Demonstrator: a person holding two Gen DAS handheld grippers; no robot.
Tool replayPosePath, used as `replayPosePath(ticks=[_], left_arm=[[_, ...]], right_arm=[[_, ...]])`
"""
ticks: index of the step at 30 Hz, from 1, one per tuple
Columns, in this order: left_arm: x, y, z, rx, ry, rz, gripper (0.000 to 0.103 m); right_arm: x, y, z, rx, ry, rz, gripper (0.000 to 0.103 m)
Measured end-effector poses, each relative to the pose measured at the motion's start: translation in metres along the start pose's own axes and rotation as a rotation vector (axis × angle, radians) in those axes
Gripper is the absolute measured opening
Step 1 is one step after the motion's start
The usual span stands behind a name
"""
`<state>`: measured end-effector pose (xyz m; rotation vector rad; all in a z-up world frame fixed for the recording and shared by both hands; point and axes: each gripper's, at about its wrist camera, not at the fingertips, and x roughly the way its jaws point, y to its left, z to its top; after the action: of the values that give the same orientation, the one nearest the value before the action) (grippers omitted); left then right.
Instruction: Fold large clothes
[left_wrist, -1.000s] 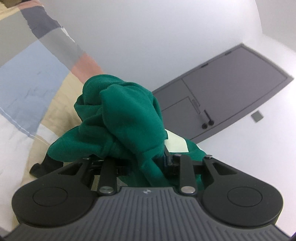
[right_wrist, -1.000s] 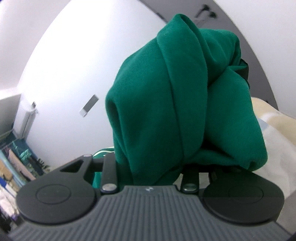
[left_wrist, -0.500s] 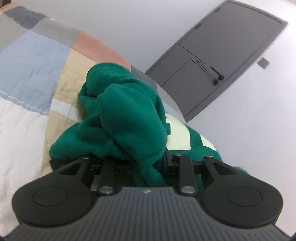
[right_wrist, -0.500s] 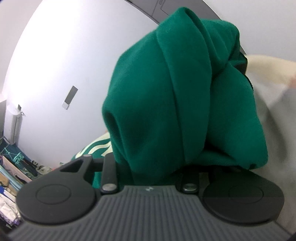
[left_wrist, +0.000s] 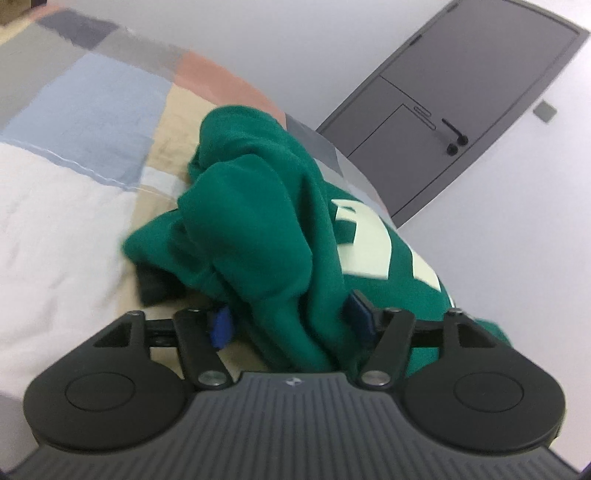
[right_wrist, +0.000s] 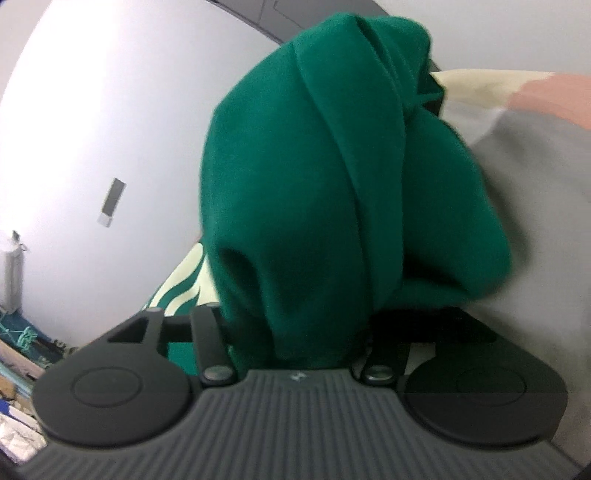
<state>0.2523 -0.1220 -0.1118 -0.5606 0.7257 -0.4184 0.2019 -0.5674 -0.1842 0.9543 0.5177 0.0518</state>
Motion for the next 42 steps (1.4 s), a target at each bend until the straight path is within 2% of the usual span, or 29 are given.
replayPosePath(ticks=[5,8,10,11,13,18,19,23,30,34,42], left_arm=[[-0.044,-0.019,-0.006,0.130,-0.002,0.062,0.071],[-0.075,-0.038,-0.004,0.169,-0.026,0.062,0.071],[-0.095,-0.052,-0.001,0.196,-0.050,0.068,0.071],[-0.105,-0.062,0.000,0.213,-0.057,0.067,0.071],[-0.126,-0.078,0.002,0.251,-0.079,0.056,0.071],[-0.171,-0.114,-0.002,0.347,-0.121,0.048,0.071],[-0.178,-0.120,-0.004,0.366,-0.129,0.048,0.071],[-0.202,-0.137,-0.015,0.419,-0.147,0.041,0.071],[-0.241,-0.155,-0.041,0.506,-0.187,0.047,0.071],[-0.256,-0.160,-0.057,0.541,-0.201,0.051,0.071],[-0.277,-0.157,-0.080,0.561,-0.211,0.053,0.071]], right_arm=[[-0.038,0.010,-0.004,0.000,0.018,-0.025,0.062],[-0.057,0.045,-0.003,-0.070,0.006,-0.026,0.062],[-0.067,0.067,-0.003,-0.097,-0.008,0.005,0.062],[-0.086,0.058,0.007,-0.097,-0.017,0.021,0.062],[-0.096,0.077,0.012,-0.116,-0.037,0.055,0.062],[-0.136,0.120,0.016,-0.245,-0.108,0.113,0.062],[-0.152,0.125,0.010,-0.265,-0.118,0.122,0.062],[-0.165,0.149,-0.008,-0.337,-0.138,0.121,0.062],[-0.175,0.183,-0.055,-0.521,-0.143,0.049,0.062],[-0.187,0.197,-0.080,-0.567,-0.143,0.022,0.062],[-0.215,0.200,-0.116,-0.631,-0.180,-0.040,0.062]])
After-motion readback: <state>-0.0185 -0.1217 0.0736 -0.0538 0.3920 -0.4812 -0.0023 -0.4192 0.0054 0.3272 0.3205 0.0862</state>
